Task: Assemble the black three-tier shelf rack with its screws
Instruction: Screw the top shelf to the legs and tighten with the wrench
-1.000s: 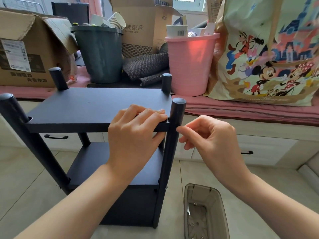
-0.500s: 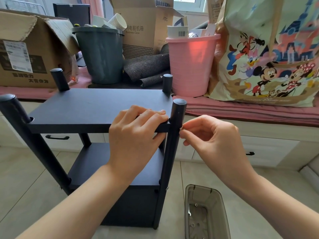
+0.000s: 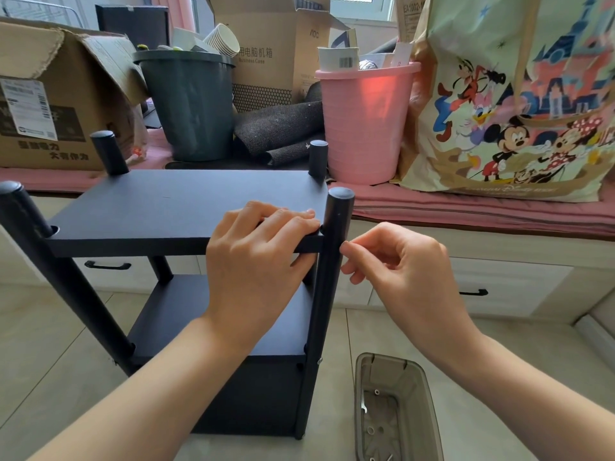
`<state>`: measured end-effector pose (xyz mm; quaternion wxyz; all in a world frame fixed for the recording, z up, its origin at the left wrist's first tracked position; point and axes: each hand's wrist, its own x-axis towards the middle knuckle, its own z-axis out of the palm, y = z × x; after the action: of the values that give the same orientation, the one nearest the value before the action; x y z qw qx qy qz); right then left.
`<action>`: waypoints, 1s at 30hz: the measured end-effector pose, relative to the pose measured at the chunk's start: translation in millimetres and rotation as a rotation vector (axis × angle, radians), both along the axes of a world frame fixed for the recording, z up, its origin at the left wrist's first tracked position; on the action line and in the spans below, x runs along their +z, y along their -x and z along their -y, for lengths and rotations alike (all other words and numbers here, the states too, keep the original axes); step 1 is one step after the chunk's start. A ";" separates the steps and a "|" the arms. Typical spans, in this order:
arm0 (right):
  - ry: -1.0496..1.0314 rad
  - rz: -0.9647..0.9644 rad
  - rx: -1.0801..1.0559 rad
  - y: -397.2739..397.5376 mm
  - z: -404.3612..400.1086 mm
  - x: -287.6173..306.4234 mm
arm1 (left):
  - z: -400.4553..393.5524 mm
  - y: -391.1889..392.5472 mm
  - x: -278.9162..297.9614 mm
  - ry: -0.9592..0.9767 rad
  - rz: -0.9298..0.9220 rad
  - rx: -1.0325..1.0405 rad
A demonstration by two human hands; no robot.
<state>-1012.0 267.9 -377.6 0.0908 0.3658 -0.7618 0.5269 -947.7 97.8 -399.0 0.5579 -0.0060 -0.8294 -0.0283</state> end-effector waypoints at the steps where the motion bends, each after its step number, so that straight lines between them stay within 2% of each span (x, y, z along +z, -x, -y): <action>1: -0.003 -0.016 -0.007 0.0 -0.2 0.6 | -0.3 -0.4 0.0 0.002 0.005 0.003; 6: -0.021 -0.066 -0.020 0.3 -0.9 2.6 | -6.5 -8.2 -3.9 0.009 0.029 -0.012; 9: -0.022 -0.061 -0.013 0.7 -1.1 2.7 | -16.2 -21.2 -3.7 -0.046 -0.016 -0.114; 11: -0.021 -0.056 -0.013 0.8 -0.4 2.3 | -23.0 -30.6 -7.3 -0.238 0.026 -0.233; 15: -0.015 -0.051 -0.020 1.0 0.1 1.0 | -30.8 -40.2 -11.2 -0.936 0.337 -0.330; 17: -0.004 -0.048 -0.024 0.6 0.1 1.0 | -26.4 -36.6 -7.4 -1.314 0.365 -0.415; 19: 0.002 -0.049 -0.028 0.2 0.7 1.3 | -20.1 -32.1 -4.4 -1.550 0.317 -0.525; 21: 0.006 -0.045 -0.032 -0.4 1.9 1.5 | -18.4 -28.5 -0.5 -1.673 0.261 -0.635; 26: 0.012 -0.045 -0.021 -2.0 2.3 1.3 | -30.2 -18.8 4.6 -1.787 0.267 -0.858; 30: -0.010 -0.073 -0.006 -4.1 1.5 -1.7 | -35.0 -13.2 6.8 -1.799 0.261 -0.896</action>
<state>-1008.0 266.4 -379.3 0.1182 0.3832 -0.7617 0.5089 -934.5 132.8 -392.2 0.1983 0.1090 -0.4761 -0.8498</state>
